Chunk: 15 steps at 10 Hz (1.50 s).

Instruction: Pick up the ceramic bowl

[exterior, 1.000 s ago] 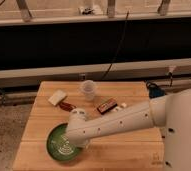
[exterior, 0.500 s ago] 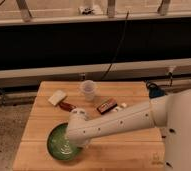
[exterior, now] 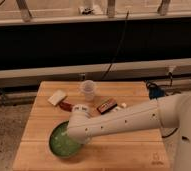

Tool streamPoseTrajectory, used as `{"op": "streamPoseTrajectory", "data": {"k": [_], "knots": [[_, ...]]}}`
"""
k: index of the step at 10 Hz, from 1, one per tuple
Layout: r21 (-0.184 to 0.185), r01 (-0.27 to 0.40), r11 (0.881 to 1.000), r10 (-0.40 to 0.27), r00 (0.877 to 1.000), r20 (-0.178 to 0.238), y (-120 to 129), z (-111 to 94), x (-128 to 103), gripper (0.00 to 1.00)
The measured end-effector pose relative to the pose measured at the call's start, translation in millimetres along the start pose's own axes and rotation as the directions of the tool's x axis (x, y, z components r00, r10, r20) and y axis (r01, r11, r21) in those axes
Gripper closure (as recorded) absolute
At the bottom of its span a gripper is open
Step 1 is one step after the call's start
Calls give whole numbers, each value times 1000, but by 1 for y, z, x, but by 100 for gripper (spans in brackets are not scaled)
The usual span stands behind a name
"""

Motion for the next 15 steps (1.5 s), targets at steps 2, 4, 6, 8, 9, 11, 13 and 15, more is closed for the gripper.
{"op": "streamPoseTrajectory", "data": {"k": [2,4,6,8,9,11,13,15], "knots": [[6,10,1000,-9,1000,-13,-1,-13,5,100],[9,20,1000,-19,999,-26,0,-28,9,100],[15,29,999,-28,999,-39,0,-36,12,100],[20,34,999,-33,999,-42,0,-44,14,100],[17,36,999,-35,998,-44,2,-51,15,100],[27,41,999,-40,998,-50,0,-58,17,100],[31,46,998,-44,998,-51,-1,-61,18,100],[32,52,998,-50,998,-50,-1,-65,17,100]]}}
